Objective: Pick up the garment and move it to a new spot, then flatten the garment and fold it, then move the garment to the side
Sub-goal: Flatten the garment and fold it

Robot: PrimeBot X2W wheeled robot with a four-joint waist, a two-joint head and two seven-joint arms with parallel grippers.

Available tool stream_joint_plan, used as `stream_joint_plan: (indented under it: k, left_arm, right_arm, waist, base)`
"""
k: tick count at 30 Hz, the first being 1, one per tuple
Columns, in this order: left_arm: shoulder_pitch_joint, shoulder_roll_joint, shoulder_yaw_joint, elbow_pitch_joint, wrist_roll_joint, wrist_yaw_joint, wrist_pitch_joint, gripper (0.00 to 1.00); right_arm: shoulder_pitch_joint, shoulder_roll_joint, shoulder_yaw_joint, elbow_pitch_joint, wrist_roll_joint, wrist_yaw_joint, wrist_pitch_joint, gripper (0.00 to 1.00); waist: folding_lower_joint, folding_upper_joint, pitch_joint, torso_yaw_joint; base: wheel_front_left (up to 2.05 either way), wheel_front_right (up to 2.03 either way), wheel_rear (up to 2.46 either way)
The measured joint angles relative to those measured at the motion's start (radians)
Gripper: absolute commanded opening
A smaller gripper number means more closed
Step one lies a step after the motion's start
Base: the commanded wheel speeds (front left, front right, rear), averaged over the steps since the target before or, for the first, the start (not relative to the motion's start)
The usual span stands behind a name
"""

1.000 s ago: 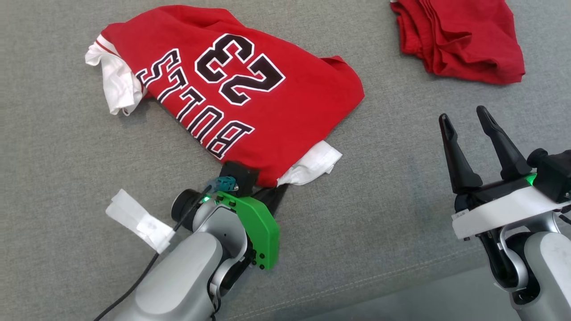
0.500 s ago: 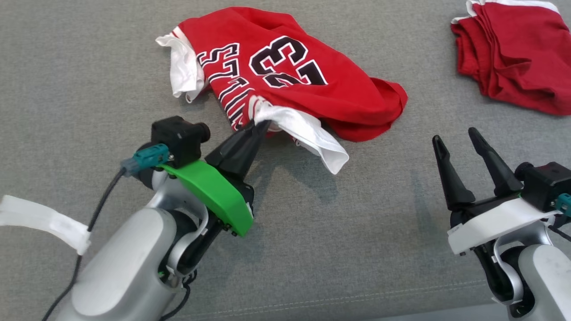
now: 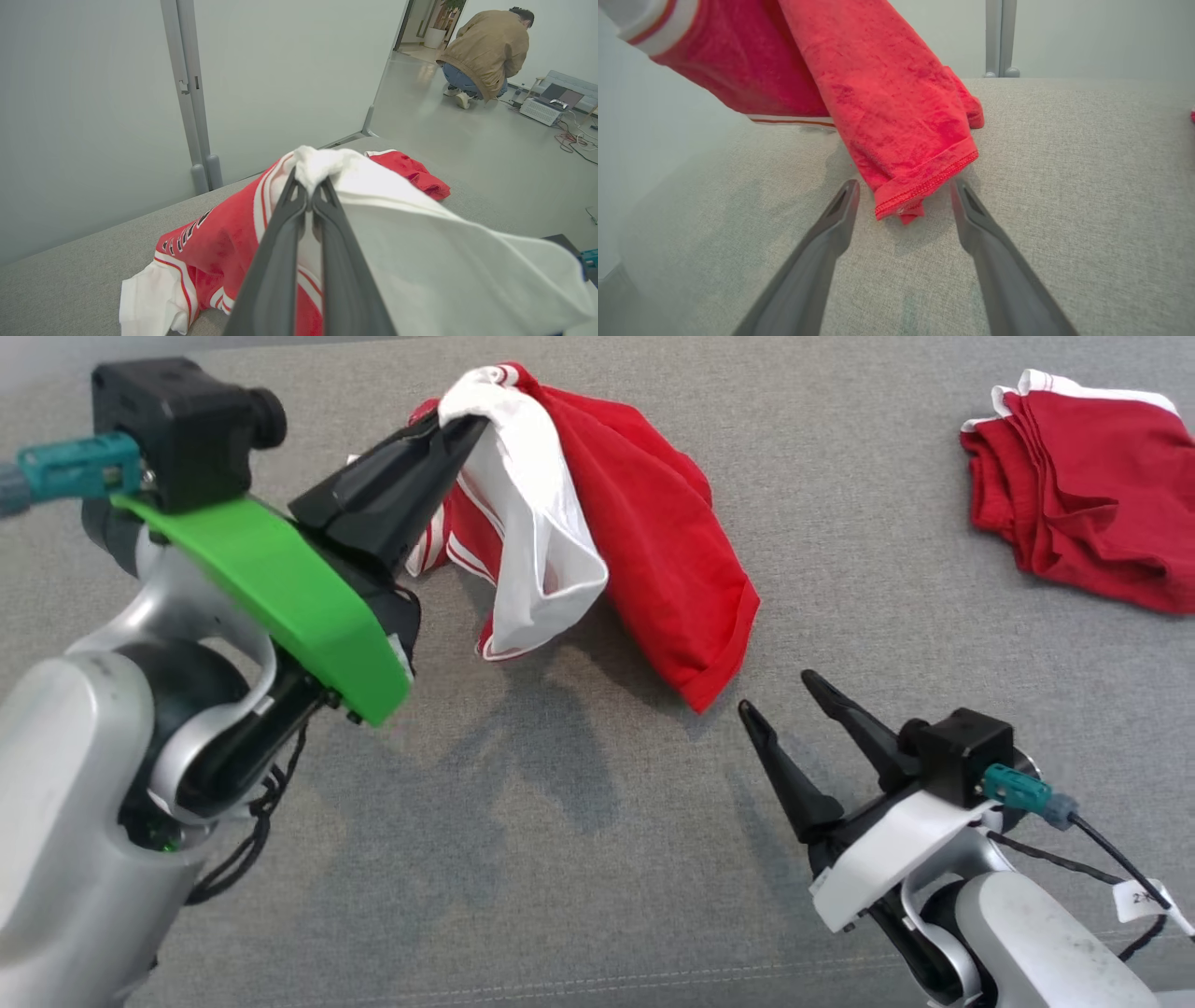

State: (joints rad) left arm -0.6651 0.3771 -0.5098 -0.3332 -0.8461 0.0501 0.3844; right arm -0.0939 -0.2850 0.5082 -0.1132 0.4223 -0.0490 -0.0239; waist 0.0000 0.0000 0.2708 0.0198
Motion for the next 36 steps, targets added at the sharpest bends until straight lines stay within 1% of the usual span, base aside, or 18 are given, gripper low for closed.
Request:
stream_joint_plan:
  k: [5,6,10,17,19,24,30,34,36]
  left_arm:
    - [-0.094,0.023,0.026,-0.001,-0.048,0.024,0.125,0.0]
    - [-0.142,0.021,0.022,-0.004,-0.067,0.026,0.168,0.0]
    - [-0.237,0.0,0.012,-0.015,-0.074,0.039,0.248,0.0]
    - [-0.407,-0.048,-0.015,0.036,-0.061,0.049,0.351,0.0]
    - [-0.446,-0.056,-0.019,0.069,-0.05,0.056,0.374,0.0]
    - [-0.521,-0.074,-0.023,0.164,0.007,0.057,0.402,0.0]
    - [-0.517,-0.099,-0.028,0.268,0.018,0.066,0.418,0.0]
    - [-0.427,-0.11,-0.048,0.308,0.0,0.066,0.439,0.0]
    - [-0.371,-0.098,-0.067,0.329,-0.004,0.066,0.456,0.0]
  right_arm:
    - [-0.031,0.041,0.064,0.038,-0.01,0.03,0.009,1.0]
    - [-0.034,0.063,0.088,0.057,-0.01,0.04,0.009,1.0]
    - [-0.048,0.098,0.115,0.085,-0.01,0.05,0.009,1.0]
    - [-0.072,0.16,0.167,0.141,-0.01,0.075,0.007,1.0]
    - [-0.08,0.176,0.184,0.156,-0.01,0.086,0.007,1.0]
    - [-0.103,0.206,0.217,0.188,-0.01,0.102,-0.007,1.0]
    - [-0.109,0.213,0.236,0.2,-0.008,0.102,-0.029,1.0]
    - [-0.111,0.213,0.218,0.2,-0.005,0.1,-0.046,1.0]
    - [-0.116,0.212,0.196,0.2,-0.005,0.091,-0.051,1.0]
  waist:
    - [0.0,0.0,-0.006,-0.023]
    - [0.0,0.0,-0.009,-0.032]
    - [0.0,0.0,-0.013,-0.052]
    - [0.0,0.0,-0.015,-0.094]
    - [0.0,0.0,-0.015,-0.109]
    - [0.0,0.0,-0.012,-0.149]
    - [0.0,0.0,-0.004,-0.202]
    - [0.0,0.0,0.008,-0.233]
    - [0.0,0.0,0.016,-0.246]
  base:
    - [0.0,0.0,0.0]
    - [0.0,0.0,0.0]
    - [0.0,0.0,0.0]
    - [0.0,0.0,0.0]
    - [0.0,0.0,0.0]
    - [0.0,0.0,0.0]
    - [0.0,0.0,0.0]
    - [0.0,0.0,0.0]
    - [0.0,0.0,0.0]
